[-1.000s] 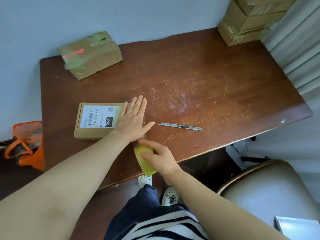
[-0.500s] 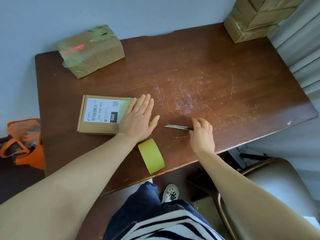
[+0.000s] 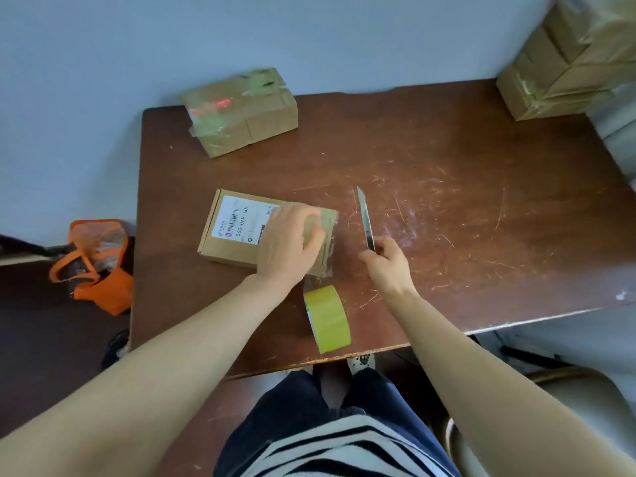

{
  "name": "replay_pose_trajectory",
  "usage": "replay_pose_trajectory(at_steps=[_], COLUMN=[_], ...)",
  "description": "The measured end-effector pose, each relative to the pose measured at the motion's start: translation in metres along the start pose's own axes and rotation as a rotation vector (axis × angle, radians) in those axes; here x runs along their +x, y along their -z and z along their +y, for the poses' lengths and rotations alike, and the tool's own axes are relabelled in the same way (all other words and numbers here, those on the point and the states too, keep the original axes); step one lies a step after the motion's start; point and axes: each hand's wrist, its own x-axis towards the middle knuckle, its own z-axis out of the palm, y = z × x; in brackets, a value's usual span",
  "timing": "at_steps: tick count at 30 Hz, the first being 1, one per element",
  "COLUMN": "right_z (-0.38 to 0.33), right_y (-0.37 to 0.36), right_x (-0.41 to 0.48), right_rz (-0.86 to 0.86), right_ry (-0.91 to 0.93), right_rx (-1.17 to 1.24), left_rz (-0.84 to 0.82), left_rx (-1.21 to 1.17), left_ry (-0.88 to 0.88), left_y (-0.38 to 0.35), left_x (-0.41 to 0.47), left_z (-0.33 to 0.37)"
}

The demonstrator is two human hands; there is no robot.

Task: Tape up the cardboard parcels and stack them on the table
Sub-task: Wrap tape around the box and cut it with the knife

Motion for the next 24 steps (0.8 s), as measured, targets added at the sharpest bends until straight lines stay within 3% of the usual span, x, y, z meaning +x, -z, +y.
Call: replay_pose_trajectory(at_steps=[2, 4, 6, 8, 11, 13, 15, 21, 24], right_z=[-0.019, -0.034, -0.045, -0.051, -0.054, -0.052, -0.050, -0.048, -0.051], right_y=[-0.011, -0.019, -0.025, -0.030, -0.039, -0.043, -0.046, -0.048, -0.048], right_x=[0.002, 0.005, 0.007, 0.009, 0.013, 0.015, 0.017, 0.018, 0.017], right_rz=[-0.093, -0.228, -0.381, -0.471, -0.489, -0.475, -0.469, -0.463, -0.490], right_ry=[0.121, 0.206, 0.225, 0.259, 0.324, 0.345, 0.348, 0.330, 0.321], right_rx=[-0.054, -0.121, -0.231, -0.395, -0.612, -0.699, -0.721, -0.703, -0.681], left_rz=[0.010, -0.181, -0.360, -0.390, -0.223, -0.111, -0.054, -0.101, -0.076], left_rx=[-0.007, -0.029, -0.254, -0.563, -0.712, -1.002, -1.192, -0.960, -0.985], left_ry=[0.274, 0.579, 0.833, 1.013, 1.134, 1.215, 1.189, 1.201, 1.206], left_y=[0.013, 0.016, 0.012, 0.004, -0.011, -0.019, -0.020, -0.019, -0.021], left_x=[-0.021, -0.043, -0.060, -0.068, -0.065, -0.065, -0.068, -0.094, -0.096], left_z=[0.003, 0.005, 0.011, 0.021, 0.028, 0.033, 0.038, 0.030, 0.034])
